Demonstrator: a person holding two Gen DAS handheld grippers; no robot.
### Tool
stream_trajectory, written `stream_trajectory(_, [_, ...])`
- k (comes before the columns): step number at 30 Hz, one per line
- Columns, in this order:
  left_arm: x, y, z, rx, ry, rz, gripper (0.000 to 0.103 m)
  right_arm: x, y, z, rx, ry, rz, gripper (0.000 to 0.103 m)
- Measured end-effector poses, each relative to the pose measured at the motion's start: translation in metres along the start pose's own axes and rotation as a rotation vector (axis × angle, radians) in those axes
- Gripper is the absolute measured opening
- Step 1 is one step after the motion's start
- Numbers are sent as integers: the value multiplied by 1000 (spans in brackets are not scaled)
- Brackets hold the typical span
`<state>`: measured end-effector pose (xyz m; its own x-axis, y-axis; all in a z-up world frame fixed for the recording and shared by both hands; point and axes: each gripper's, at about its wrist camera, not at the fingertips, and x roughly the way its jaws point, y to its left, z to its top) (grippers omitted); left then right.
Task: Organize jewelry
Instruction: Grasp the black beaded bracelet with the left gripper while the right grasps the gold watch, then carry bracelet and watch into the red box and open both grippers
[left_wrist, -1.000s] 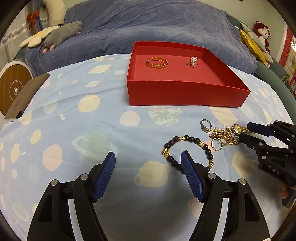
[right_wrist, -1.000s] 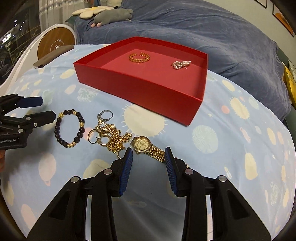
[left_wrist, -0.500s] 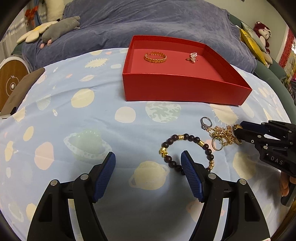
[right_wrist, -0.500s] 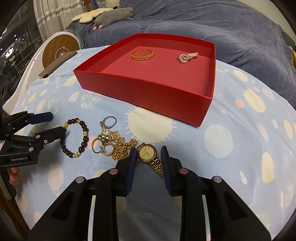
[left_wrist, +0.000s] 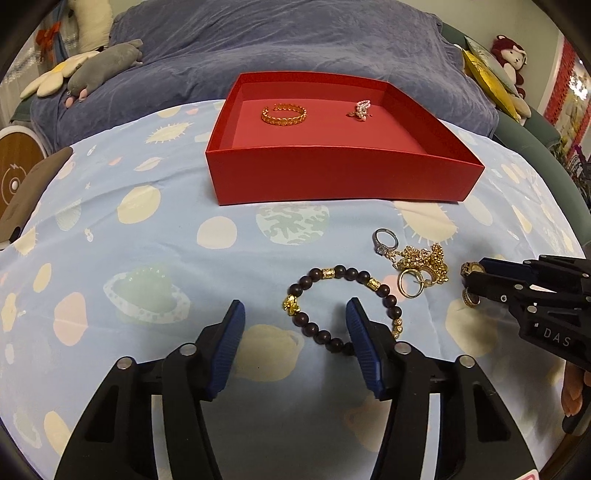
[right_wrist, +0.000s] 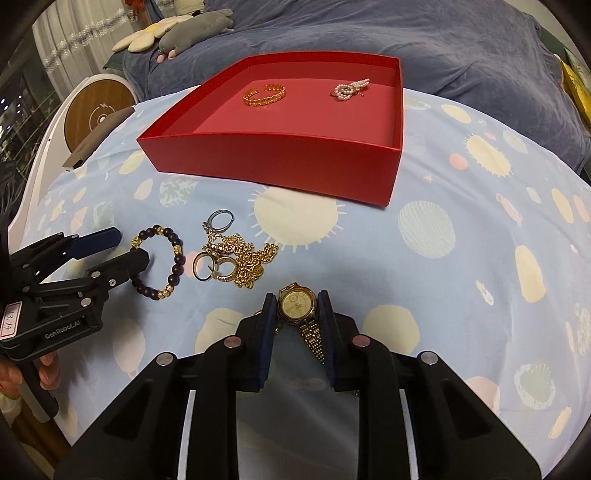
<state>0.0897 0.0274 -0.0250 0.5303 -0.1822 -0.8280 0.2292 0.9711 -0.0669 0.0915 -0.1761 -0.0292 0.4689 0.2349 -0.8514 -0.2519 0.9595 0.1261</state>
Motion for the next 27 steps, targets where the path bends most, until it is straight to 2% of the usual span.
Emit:
stream_trajectory(5, [3, -4, 1, 18, -21, 36, 41, -1, 1, -1, 4, -2, 1, 22])
stream_trajectory(8, [4, -7, 1, 38, -32, 63, 28, -4, 1, -1, 11, -8, 2, 22])
stream_trajectory(10, [4, -7, 1, 49, -35, 68, 12, -6, 2, 0, 10, -13, 3, 22])
stream_trajectory(11, [4, -8, 1, 53, -33, 66, 8, -8, 2, 0, 10, -17, 4, 22])
stream_trajectory(18, [-4, -4, 4, 30, -23, 6, 6, -21, 3, 4, 17, -46, 7, 22])
stream_trajectory(27, [-50, 1, 16, -8, -114, -72, 6, -47, 9, 14, 33, -116, 17, 22])
